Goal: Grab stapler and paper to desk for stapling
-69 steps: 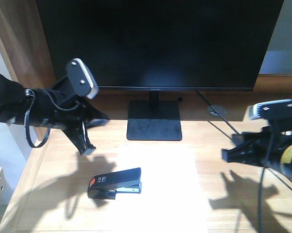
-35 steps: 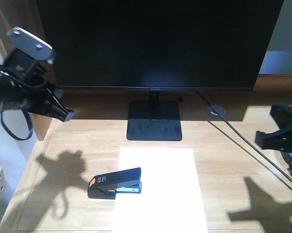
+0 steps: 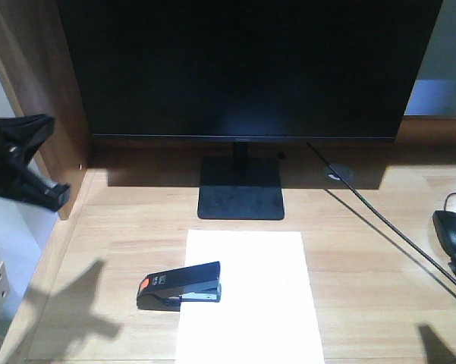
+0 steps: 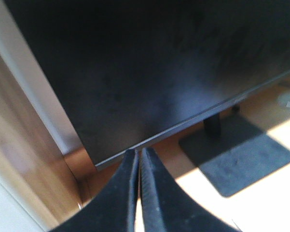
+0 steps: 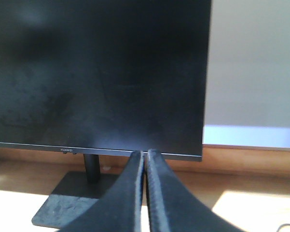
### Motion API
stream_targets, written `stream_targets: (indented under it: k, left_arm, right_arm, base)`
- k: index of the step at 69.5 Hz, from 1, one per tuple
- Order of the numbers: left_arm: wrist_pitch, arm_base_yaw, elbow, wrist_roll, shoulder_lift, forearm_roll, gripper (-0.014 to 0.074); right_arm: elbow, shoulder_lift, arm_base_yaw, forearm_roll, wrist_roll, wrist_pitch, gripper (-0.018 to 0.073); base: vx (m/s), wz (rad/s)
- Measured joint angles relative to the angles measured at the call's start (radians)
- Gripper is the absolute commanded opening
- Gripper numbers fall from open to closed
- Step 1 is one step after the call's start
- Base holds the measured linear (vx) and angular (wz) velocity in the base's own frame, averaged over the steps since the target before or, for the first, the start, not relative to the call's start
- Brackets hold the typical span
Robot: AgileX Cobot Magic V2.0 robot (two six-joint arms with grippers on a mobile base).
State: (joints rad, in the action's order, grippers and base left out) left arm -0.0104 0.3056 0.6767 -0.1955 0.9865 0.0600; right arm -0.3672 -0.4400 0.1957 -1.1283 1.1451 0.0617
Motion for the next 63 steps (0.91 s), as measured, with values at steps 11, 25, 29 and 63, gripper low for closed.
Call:
stream_targets:
  k: [11, 25, 29, 63]
  left_arm:
    - [-0.05, 0.0, -0.149, 0.001, -0.165, 0.001, -0.0006]
    - [-0.056, 0.0, -0.339, 0.001, -0.385, 0.001, -0.0006]
    - [-0.048, 0.0, -0.379, 0.001, -0.439, 0.001, -0.0006]
    - [-0.032, 0.0, -0.481, 0.003, -0.616, 0.001, -0.0006]
  right_arm:
    - [0.097, 0.135, 0.0, 0.001, 0.0, 0.003, -0.0006]
    - [0.202, 0.245, 0.0, 0.002, 0.003, 0.006, -0.0006]
    - [0.218, 0.255, 0.0, 0.003, 0.003, 0.007, -0.0006]
    - [0.223, 0.259, 0.0, 0.003, 0.003, 0.012, -0.0006]
  base:
    - [0.0, 0.0]
    - [0.0, 0.0]
    - [0.0, 0.0]
    - [0.0, 0.0]
